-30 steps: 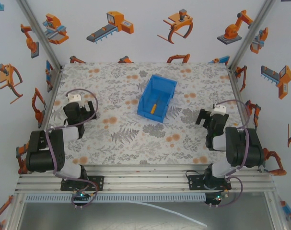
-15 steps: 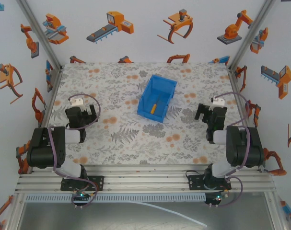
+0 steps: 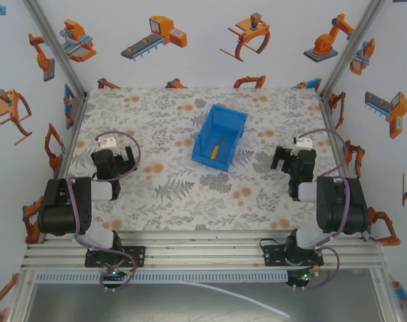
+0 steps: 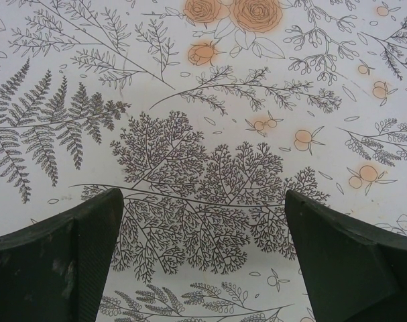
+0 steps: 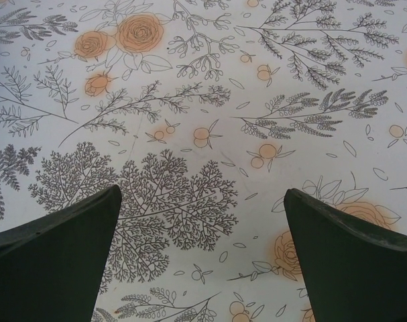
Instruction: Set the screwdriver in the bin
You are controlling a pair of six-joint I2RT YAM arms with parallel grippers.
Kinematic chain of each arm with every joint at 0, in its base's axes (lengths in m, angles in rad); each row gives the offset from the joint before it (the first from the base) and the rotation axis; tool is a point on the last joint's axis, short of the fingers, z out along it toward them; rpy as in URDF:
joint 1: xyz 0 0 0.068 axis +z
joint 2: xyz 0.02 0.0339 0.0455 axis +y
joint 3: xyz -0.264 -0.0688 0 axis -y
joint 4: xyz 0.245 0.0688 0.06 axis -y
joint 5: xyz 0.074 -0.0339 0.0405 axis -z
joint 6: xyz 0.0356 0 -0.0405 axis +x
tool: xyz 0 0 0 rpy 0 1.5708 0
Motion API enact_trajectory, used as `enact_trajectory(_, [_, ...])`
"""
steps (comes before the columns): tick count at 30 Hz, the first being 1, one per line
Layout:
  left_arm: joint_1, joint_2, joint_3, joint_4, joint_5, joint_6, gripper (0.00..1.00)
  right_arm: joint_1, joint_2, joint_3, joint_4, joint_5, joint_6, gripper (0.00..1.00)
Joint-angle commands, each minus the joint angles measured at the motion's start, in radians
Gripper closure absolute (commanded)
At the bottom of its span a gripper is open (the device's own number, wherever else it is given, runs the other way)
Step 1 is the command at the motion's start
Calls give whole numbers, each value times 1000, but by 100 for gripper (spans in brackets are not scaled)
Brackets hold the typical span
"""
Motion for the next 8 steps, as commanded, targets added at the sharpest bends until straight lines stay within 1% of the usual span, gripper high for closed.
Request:
enact_trajectory(1, [-3,-2,17,29,14,17,3,-3,1,16,11,-10,-15,1])
enact_trajectory(8, [-3,-2,16,31,14,16,3,-4,1,18,7,-13,-16,1])
